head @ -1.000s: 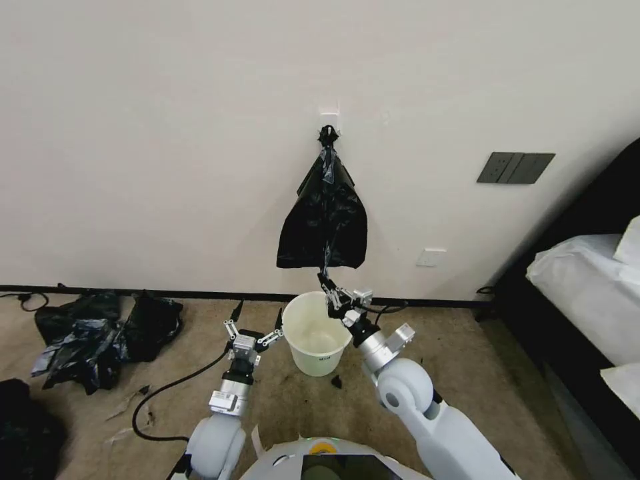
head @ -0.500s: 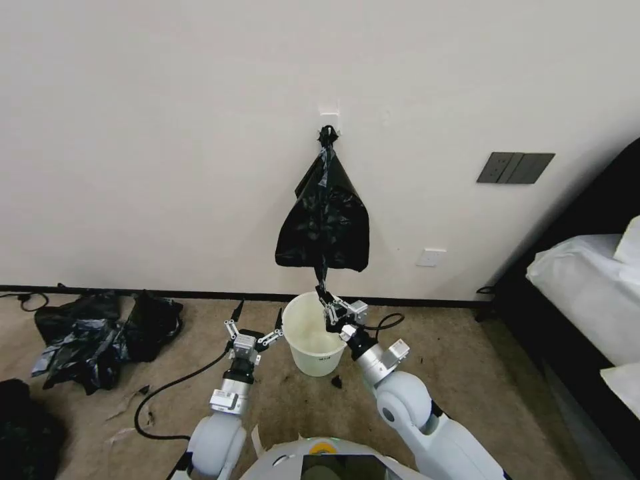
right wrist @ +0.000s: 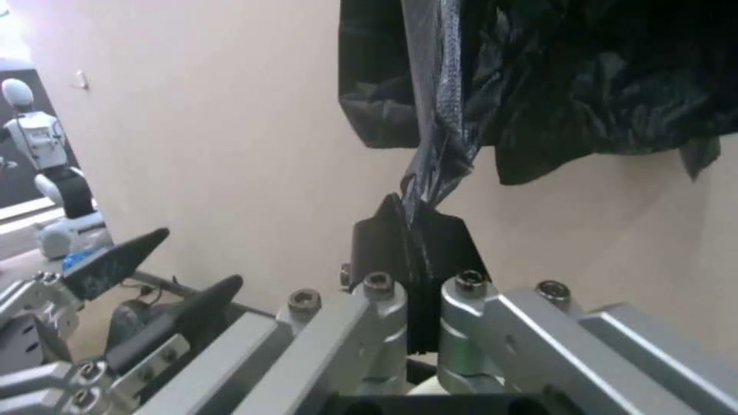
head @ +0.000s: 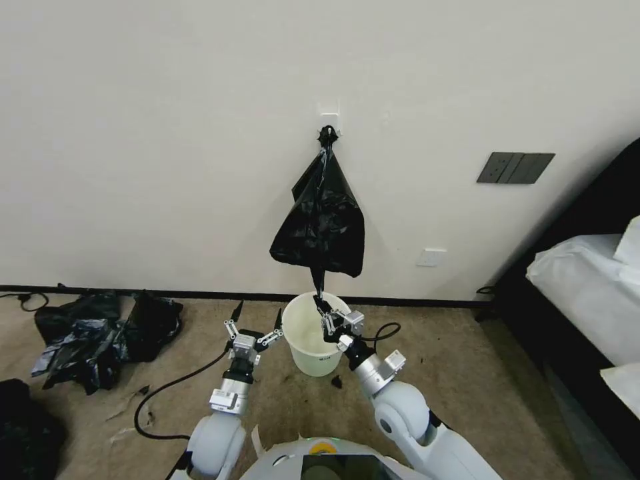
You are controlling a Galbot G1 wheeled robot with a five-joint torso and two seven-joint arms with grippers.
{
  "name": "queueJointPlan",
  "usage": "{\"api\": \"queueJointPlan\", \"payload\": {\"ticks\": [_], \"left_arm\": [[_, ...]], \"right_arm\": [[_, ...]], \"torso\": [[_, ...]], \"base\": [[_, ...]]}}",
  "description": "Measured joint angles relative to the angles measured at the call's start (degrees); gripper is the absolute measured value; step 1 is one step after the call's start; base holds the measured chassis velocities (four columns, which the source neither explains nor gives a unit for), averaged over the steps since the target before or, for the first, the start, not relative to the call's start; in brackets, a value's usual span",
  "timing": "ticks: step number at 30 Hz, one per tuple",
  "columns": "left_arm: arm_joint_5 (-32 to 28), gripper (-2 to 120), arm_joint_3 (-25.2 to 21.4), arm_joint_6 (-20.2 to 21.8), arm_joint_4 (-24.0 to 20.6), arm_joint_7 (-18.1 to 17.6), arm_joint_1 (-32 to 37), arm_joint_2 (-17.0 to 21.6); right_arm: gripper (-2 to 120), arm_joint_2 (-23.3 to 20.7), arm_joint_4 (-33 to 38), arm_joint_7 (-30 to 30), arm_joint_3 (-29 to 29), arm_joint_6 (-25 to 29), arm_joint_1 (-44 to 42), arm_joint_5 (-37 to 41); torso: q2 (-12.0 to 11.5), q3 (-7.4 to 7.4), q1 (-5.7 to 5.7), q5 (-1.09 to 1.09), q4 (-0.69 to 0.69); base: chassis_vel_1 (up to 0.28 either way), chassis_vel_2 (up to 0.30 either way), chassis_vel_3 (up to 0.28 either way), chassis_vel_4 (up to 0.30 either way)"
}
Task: Place a trash bag onto the trash bin.
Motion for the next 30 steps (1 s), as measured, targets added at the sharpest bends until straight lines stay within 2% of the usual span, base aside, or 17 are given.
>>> {"api": "queueJointPlan", "payload": {"ticks": [8, 15, 18, 19, 23, 25, 27, 30], "left_arm": [[0.0, 100, 0.2, 0.0, 0.0, 0.0, -0.2, 0.1], [-0.1, 100, 1.2, 1.2, -3.0, -0.2, -1.1, 1.7], [-0.2, 100, 1.9, 3.4, -6.0, -0.2, -3.5, 4.9], [-0.2, 100, 1.9, 3.4, -6.0, -0.2, -3.5, 4.9], [-4.4, 100, 2.6, 7.5, -9.2, -0.1, -7.6, 11.2], [-5.1, 100, 2.7, 7.9, -9.5, -0.1, -8.2, 12.1], [-11.4, 100, 3.5, 11.5, -11.1, -0.1, -12.8, 17.6], [-15.9, 100, 4.2, 14.0, -12.3, -0.2, -16.3, 21.5]], "right_arm": [[0, 0.1, 0.1, 0.0, 0.0, 0.5, -0.2, -1.0], [0, 1.2, 0.5, 1.6, 1.0, -1.0, 4.5, -0.5], [0, 2.6, 0.0, 2.7, 2.3, -2.1, 7.4, 0.3], [0, 2.6, 0.0, 2.7, 2.3, -2.1, 7.4, 0.3], [0, 4.4, -0.5, 3.7, 3.1, -3.0, 9.4, 0.5], [0, 4.6, -0.6, 3.8, 3.2, -3.0, 9.7, 0.4], [0, 5.1, -1.6, 4.2, 3.5, -3.0, 10.7, -0.9], [0, 5.1, -2.4, 4.2, 3.7, -2.7, 11.2, -2.8]], "torso": [[0.0, 0.0, 0.0, 0.0, 0.0], [0.0, 0.01, 0.0, 0.0, 0.01], [0.0, 0.01, 0.01, -0.01, 0.01], [0.0, 0.01, 0.01, -0.01, 0.01], [0.0, 0.01, 0.01, -0.01, 0.01], [0.0, 0.01, 0.01, -0.01, 0.0], [0.0, 0.01, 0.01, -0.02, 0.01], [0.0, 0.01, 0.01, -0.01, 0.0]], "base": [[0.0, 0.0, 0.0, 0.0], [0.0, 0.0, 0.0, 0.0], [0.0, 0.0, 0.0, 0.0], [0.0, 0.0, 0.0, 0.0], [0.0, 0.0, 0.0, 0.0], [0.0, 0.0, 0.0, 0.0], [0.0, 0.0, 0.0, 0.0], [0.0, 0.0, 0.0, 0.0]]}}
